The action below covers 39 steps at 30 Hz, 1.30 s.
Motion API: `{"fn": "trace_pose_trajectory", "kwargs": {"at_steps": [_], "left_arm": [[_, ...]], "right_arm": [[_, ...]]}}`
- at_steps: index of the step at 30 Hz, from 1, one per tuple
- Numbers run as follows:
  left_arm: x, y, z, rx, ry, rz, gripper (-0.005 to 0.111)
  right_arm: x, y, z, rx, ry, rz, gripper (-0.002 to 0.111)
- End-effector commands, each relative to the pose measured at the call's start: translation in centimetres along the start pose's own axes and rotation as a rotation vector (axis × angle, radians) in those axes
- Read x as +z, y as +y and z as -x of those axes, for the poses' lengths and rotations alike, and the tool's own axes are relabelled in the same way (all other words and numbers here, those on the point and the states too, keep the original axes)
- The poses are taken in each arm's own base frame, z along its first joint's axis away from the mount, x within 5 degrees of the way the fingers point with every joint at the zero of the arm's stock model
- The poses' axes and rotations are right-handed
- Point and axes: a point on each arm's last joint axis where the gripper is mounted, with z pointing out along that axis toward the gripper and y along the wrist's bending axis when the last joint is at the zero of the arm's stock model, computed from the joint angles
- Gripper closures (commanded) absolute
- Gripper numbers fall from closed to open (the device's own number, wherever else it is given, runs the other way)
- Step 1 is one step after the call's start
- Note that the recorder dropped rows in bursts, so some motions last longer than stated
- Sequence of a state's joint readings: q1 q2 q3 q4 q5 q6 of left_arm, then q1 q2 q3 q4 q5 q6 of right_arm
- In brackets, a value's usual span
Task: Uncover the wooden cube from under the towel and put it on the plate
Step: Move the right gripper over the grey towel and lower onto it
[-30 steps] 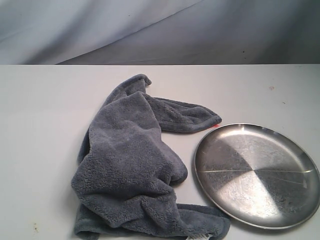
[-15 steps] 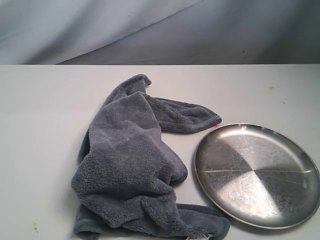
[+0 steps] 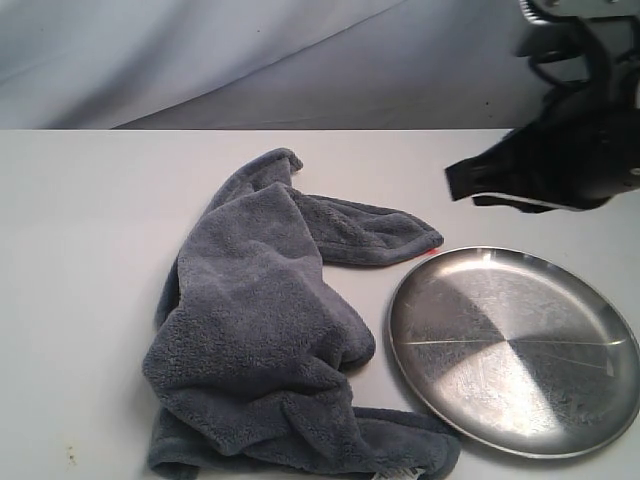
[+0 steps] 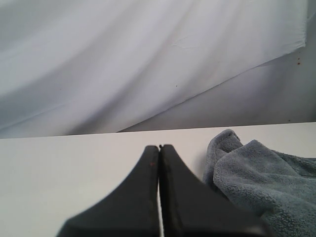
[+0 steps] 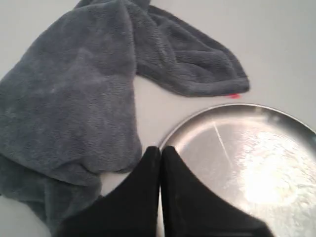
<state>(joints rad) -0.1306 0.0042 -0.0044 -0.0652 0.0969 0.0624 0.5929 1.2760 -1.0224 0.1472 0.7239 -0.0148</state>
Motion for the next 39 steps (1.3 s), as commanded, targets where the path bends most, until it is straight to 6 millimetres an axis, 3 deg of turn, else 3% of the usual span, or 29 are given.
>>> {"fn": "trace_pose_trajectory", "kwargs": {"at_steps": [1,8,18,23,29,33,39], "left_arm": [[0.0,0.0,0.0,-0.003,-0.011,0.003,0.107],[0.0,0.0,0.0,-0.003,-0.011,0.003,0.107],[0.0,0.0,0.0,-0.003,-0.011,0.003,0.107],[0.0,0.0,0.0,-0.003,-0.011,0.003,0.107],[0.0,0.0,0.0,-0.003,-0.011,0.003,0.107],[0.0,0.0,0.0,-0.003,-0.011,0.003,0.107],[0.0,0.0,0.0,-0.003,-0.011,0.003,0.107]], "right_arm": [[2.2,2.6,1.9,-0.07,0.01,0.057,0.108],[5.7,5.7,3.2,-0.029,-0.03,0.161,0.108],[11.1,5.8,1.9,-0.128,0.086,0.147,0.108],[11.4,6.2,1.6,-0.204,0.097,0.157,0.089],[11.2,9.6,1.4,-0.443,-0.004,0.209,0.054],[11.1,11.6,1.6,-0.471,-0.103,0.23,0.052],[12.6,12.3,0.4,-0.427,-0.02,0.247,0.052]]}}
